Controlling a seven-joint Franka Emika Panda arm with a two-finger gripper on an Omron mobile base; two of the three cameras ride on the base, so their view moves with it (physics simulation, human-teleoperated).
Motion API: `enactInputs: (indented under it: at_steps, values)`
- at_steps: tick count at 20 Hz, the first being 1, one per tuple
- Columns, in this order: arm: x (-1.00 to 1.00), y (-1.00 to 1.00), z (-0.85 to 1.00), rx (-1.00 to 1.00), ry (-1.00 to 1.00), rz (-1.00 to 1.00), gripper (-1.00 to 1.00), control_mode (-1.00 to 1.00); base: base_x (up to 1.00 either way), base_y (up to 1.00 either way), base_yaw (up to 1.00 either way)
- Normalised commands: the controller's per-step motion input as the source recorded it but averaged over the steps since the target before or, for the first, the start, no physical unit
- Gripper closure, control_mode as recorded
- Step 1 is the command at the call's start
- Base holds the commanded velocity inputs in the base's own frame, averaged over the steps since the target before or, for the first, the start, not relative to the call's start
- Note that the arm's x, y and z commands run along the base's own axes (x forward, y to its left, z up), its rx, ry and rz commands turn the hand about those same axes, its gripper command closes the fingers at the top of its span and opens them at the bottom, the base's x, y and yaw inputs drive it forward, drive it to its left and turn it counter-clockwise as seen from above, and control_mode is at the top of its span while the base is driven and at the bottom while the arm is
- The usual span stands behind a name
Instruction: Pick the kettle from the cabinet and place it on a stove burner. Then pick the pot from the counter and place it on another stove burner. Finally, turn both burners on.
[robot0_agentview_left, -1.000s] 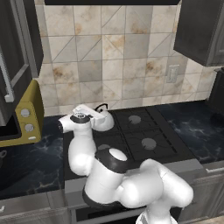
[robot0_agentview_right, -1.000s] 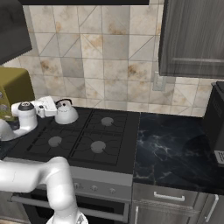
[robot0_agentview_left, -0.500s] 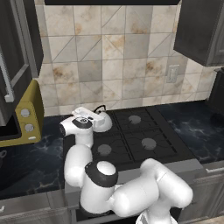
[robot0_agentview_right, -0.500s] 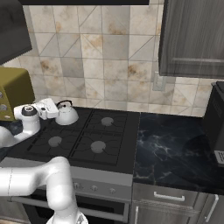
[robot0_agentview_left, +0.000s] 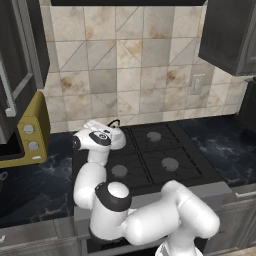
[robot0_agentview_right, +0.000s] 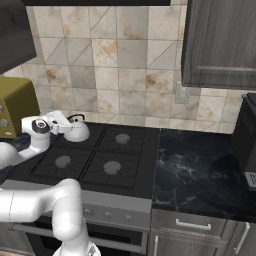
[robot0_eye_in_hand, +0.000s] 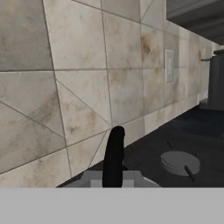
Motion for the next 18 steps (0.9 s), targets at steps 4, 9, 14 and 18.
enactInputs:
  at_steps: [4, 9, 14, 18]
  values:
    - [0.24, 0.01, -0.2, 0.01, 0.0, 0.02, 1.0, -1.0, 0.0, 0.0, 0.0]
    - [0.23, 0.02, -0.33, 0.0, -0.01, 0.0, 1.0, -1.0, 0.0, 0.0, 0.0]
    - [0.3, 0.01, -0.21, 0.0, 0.0, 0.0, 1.0, -1.0, 0.0, 0.0, 0.0]
    - [0.17, 0.02, -0.21, 0.0, 0.0, 0.0, 1.0, -1.0, 0.0, 0.0, 0.0]
